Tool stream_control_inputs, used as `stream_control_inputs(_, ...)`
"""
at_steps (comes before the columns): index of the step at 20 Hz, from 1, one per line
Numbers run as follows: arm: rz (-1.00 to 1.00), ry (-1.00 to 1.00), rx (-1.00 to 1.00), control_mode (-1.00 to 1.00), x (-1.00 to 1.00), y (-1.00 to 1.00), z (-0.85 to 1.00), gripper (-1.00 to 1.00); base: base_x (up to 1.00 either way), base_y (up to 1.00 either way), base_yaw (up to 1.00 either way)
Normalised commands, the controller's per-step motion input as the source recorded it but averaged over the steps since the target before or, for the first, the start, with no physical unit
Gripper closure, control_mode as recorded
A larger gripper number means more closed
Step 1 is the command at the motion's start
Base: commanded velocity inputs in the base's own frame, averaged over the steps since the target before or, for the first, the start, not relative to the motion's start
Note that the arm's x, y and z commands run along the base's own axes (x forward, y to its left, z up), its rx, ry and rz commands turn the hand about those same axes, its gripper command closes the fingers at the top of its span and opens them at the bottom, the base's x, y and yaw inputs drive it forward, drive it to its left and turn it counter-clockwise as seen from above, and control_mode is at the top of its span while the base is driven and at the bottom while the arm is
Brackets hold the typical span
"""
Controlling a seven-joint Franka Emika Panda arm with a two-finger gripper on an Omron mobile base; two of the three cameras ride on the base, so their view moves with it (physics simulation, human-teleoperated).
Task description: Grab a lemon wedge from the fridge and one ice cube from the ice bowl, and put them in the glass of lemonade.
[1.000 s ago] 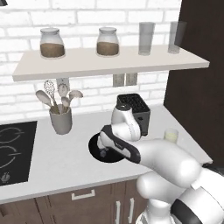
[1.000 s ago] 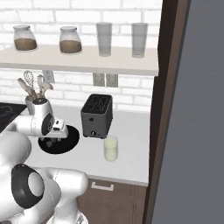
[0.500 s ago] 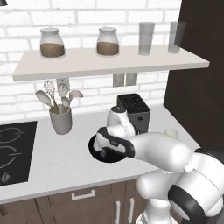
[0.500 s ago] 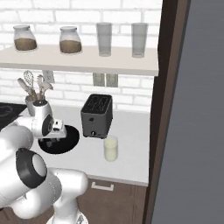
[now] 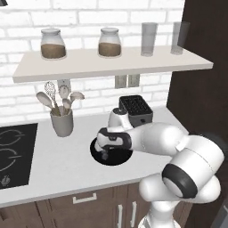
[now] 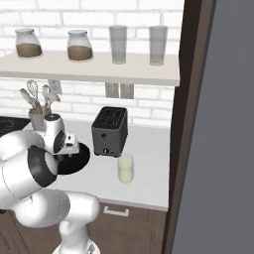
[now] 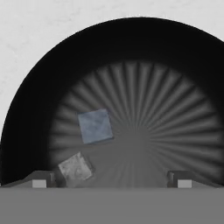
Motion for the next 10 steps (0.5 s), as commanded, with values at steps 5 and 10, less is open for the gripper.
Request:
stream_control_inputs(5, 0.0, 0.0, 0.0, -1.0, 0.1, 0.14, -0.2, -1.0, 0.0, 0.0, 0.0)
stream_control_inputs(10, 0.0, 0.0, 0.0, -1.0, 0.01, 0.16, -0.36, -1.0, 0.0, 0.0, 0.0)
